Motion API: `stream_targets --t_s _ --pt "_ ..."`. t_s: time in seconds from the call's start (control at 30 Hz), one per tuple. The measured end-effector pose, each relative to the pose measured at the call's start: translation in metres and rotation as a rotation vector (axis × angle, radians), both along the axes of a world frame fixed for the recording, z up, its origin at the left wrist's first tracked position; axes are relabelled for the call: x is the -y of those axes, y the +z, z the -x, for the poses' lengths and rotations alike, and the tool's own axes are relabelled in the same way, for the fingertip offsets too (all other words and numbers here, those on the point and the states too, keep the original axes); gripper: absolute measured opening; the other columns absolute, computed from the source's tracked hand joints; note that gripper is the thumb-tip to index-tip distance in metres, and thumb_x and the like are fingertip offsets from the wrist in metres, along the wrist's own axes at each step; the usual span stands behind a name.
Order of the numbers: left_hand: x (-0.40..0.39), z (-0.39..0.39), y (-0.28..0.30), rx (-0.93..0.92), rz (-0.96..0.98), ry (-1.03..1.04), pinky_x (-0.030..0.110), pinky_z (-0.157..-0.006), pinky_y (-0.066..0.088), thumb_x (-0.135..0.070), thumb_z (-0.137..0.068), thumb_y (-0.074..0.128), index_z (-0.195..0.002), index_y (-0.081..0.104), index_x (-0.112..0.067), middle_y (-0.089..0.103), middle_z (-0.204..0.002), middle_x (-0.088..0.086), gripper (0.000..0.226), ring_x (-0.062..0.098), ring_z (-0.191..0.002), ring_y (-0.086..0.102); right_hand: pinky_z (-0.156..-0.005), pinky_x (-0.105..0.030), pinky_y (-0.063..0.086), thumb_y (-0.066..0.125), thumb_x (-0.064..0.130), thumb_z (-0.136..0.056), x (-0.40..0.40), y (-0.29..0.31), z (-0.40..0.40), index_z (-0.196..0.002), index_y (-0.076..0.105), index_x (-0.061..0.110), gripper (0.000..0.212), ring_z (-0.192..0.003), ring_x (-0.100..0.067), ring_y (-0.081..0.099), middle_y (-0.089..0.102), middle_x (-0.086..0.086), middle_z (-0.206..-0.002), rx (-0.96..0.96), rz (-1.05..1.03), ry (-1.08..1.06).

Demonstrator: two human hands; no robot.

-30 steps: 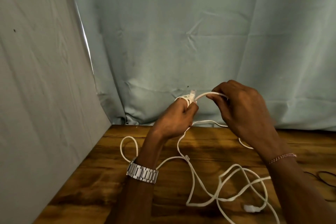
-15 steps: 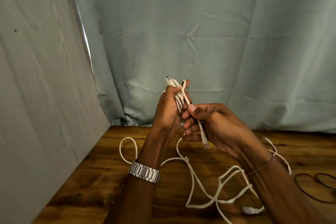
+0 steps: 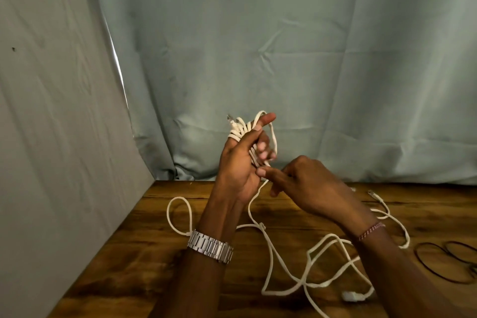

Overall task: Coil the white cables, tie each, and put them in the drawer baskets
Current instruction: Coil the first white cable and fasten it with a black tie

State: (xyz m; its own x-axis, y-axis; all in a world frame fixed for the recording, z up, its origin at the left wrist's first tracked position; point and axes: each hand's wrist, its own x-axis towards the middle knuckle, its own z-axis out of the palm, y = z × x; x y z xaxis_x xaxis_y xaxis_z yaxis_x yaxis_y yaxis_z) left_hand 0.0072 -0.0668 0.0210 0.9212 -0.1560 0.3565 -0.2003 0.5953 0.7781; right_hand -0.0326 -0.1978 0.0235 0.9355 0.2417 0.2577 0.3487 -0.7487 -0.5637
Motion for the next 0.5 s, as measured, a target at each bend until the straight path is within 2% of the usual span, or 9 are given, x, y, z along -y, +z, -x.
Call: stream_targets --t_s 0.07,0.1,0.17,0.23,0.3,0.37,0.4,0.43,0.5 --pt "-0.002 -0.004 -0.002 -0.001 0.066 -0.090 0.017 -0.034 0.027 -0.014 -0.105 0.038 -0.111 0.062 -0.007 0.034 -0.052 -0.007 0.025 0.004 -0.038 0.032 -0.053 -0.019 0.043 0.052 0.067 -0.087 0.003 0.000 -0.003 -0.089 0.077 0.010 0.063 -0.055 -0.012 0.061 0.073 -0.009 -0.076 -0.016 0.048 -0.064" --pt "-0.004 -0.005 -0.002 -0.005 0.103 -0.138 0.018 -0.033 0.026 -0.015 -0.104 0.038 -0.105 0.060 -0.007 0.033 -0.049 -0.008 0.023 0.003 -0.035 0.030 -0.061 -0.024 0.048 0.055 0.069 -0.085 0.003 0.001 -0.005 -0.098 0.074 0.007 0.066 -0.067 -0.015 0.066 0.074 -0.010 -0.085 -0.011 0.058 -0.094" --pt "-0.005 -0.005 -0.002 0.013 0.163 -0.247 0.017 -0.033 0.024 -0.020 -0.100 0.042 -0.094 0.057 -0.008 0.033 -0.046 -0.008 0.020 0.003 -0.032 0.029 -0.077 -0.028 0.054 0.064 0.064 -0.083 0.004 0.006 -0.003 -0.124 0.058 0.013 0.066 -0.088 -0.015 0.067 0.071 -0.003 -0.106 -0.005 0.035 -0.102" --pt "-0.003 -0.001 0.000 0.044 0.191 -0.367 0.016 -0.033 0.023 -0.030 -0.097 0.048 -0.084 0.053 -0.010 0.031 -0.043 -0.009 0.024 0.004 -0.031 0.024 -0.082 -0.018 0.052 0.074 0.053 -0.082 0.008 0.012 0.001 -0.141 0.040 0.024 0.074 -0.095 -0.004 0.062 0.064 0.009 -0.117 -0.025 -0.045 0.015" --pt "-0.002 0.004 0.003 0.048 0.183 -0.435 0.016 -0.033 0.018 -0.036 -0.094 0.050 -0.077 0.049 -0.013 0.023 -0.042 -0.009 0.028 0.007 -0.032 0.016 -0.086 -0.013 0.050 0.082 0.043 -0.077 0.018 0.015 -0.001 -0.151 0.025 0.032 0.094 -0.106 -0.001 0.060 0.059 0.018 -0.124 -0.037 -0.096 0.121" --pt "-0.003 0.005 0.004 0.027 0.157 -0.468 0.017 -0.034 0.015 -0.036 -0.097 0.045 -0.072 0.049 -0.017 0.018 -0.044 -0.008 0.032 0.007 -0.034 0.013 -0.077 -0.004 0.047 0.087 0.042 -0.067 0.029 0.020 0.000 -0.158 0.007 0.035 0.121 -0.119 -0.001 0.057 0.050 0.023 -0.136 -0.079 -0.163 0.209" --pt "-0.005 0.004 0.003 0.017 0.147 -0.486 0.017 -0.033 0.014 -0.035 -0.099 0.043 -0.070 0.051 -0.018 0.017 -0.045 -0.008 0.035 0.007 -0.034 0.012 -0.079 -0.003 0.047 0.084 0.045 -0.063 0.032 0.025 0.002 -0.159 -0.001 0.036 0.129 -0.124 -0.001 0.053 0.044 0.025 -0.140 -0.096 -0.229 0.231" --pt "-0.006 0.002 0.003 0.008 0.138 -0.507 0.017 -0.033 0.014 -0.034 -0.100 0.042 -0.069 0.052 -0.019 0.017 -0.044 -0.008 0.036 0.006 -0.034 0.012 -0.086 -0.008 0.050 0.079 0.050 -0.063 0.034 0.028 0.004 -0.159 -0.005 0.037 0.129 -0.128 -0.002 0.050 0.039 0.025 -0.144 -0.081 -0.324 0.237" --pt "-0.007 0.002 0.003 -0.010 0.109 -0.559 0.018 -0.034 0.012 -0.033 -0.098 0.044 -0.068 0.053 -0.019 0.017 -0.044 -0.008 0.035 0.007 -0.033 0.012 -0.106 -0.031 0.049 0.059 0.068 -0.072 0.029 0.028 0.006 -0.159 0.003 0.042 0.107 -0.131 -0.003 0.051 0.039 0.020 -0.154 0.022 -0.482 0.189"
